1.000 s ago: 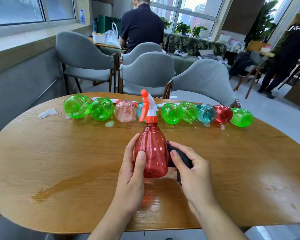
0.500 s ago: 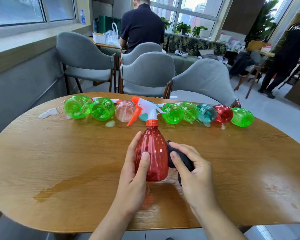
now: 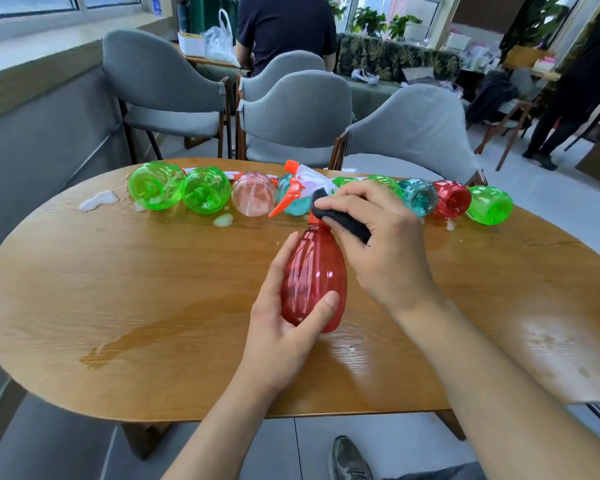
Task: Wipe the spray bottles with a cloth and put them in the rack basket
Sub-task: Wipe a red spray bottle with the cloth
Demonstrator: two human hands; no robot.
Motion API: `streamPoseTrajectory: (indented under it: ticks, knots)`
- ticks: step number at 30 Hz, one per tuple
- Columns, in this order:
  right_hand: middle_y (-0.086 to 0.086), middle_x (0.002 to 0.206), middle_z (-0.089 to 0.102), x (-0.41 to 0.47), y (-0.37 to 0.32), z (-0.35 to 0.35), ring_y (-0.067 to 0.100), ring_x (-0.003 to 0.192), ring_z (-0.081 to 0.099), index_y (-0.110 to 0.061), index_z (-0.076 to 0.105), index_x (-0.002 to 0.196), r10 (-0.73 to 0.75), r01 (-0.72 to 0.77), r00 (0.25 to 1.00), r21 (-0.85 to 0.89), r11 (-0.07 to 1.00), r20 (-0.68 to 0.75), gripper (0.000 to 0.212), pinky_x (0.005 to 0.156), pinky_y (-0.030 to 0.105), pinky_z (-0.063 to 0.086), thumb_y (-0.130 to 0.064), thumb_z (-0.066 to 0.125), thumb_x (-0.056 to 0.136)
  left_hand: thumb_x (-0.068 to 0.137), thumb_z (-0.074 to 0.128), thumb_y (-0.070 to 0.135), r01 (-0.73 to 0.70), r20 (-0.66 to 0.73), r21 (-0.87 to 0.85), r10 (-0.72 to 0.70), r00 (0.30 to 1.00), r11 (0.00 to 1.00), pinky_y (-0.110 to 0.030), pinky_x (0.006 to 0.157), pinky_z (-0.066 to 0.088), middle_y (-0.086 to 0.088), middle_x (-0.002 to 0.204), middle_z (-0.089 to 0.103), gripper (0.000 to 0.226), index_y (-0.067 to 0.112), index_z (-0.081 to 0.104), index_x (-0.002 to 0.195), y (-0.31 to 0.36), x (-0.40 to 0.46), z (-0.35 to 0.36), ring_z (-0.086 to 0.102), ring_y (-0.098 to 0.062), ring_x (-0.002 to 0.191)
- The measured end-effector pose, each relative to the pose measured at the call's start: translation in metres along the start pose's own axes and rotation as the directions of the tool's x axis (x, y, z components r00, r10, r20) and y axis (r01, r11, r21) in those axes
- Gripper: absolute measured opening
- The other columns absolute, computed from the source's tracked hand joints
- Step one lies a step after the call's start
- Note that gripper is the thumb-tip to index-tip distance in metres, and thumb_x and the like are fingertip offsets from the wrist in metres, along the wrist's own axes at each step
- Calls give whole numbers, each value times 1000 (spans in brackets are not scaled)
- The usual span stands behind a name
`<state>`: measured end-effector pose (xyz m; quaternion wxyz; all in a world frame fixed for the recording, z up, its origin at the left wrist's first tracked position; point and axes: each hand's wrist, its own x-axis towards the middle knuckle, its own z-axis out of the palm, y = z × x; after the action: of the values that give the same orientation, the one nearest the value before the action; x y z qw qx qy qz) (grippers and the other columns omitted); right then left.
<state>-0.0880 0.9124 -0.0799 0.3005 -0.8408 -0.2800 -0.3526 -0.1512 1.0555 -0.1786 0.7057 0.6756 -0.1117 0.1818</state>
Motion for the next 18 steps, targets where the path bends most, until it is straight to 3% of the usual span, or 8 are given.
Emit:
streamPoseTrajectory:
  ticks: [2, 6, 11, 15, 18]
  knots:
    - [1, 108, 69, 5, 3, 0, 19, 105, 64, -15, 81, 110, -10, 10, 1000, -41, 999, 15, 17, 93, 39, 53, -13, 76, 94, 90, 78, 25, -5, -10, 11, 5, 1000, 1000, -34, 119, 46, 13, 154, 56, 79, 35, 42, 160, -1, 0, 1, 54, -13, 144]
    - [0, 108, 68, 0, -1, 2, 21, 103, 63, -18, 81, 110, -146, 151, 967, -9, 988, 209, 19, 94, 35, 51, -10, 78, 93, 90, 78, 25, 4, -63, 14, -4, 998, 1000, -39, 121, 44, 12, 157, 55, 80, 30, 41, 161, -4, 1, 0, 52, -11, 146]
    - [1, 104, 69, 18, 7, -4, 21, 101, 64, -17, 81, 109, -27, 29, 999, -99, 995, 21, 16, 91, 38, 53, -13, 77, 94, 90, 79, 36, -7, -43, 39, 9, 999, 999, -53, 120, 45, 7, 156, 56, 79, 41, 43, 160, -6, 0, 1, 58, -23, 141]
    - [1, 106, 68, 7, -4, 0, 21, 103, 63, -18, 82, 109, -136, 148, 969, -46, 988, 205, 17, 94, 33, 51, -13, 77, 93, 88, 76, 42, 4, -68, 6, -3, 998, 1000, -54, 120, 45, 10, 156, 56, 80, 36, 43, 160, -6, 2, -1, 56, -18, 143]
    - [0, 103, 69, 21, 3, -5, 19, 100, 63, -17, 82, 108, -89, 100, 989, -95, 990, 116, 15, 92, 36, 53, -13, 77, 94, 88, 77, 41, 5, -36, 11, -4, 999, 1000, -53, 121, 45, 9, 156, 56, 80, 38, 43, 160, -5, 1, 0, 55, -19, 144]
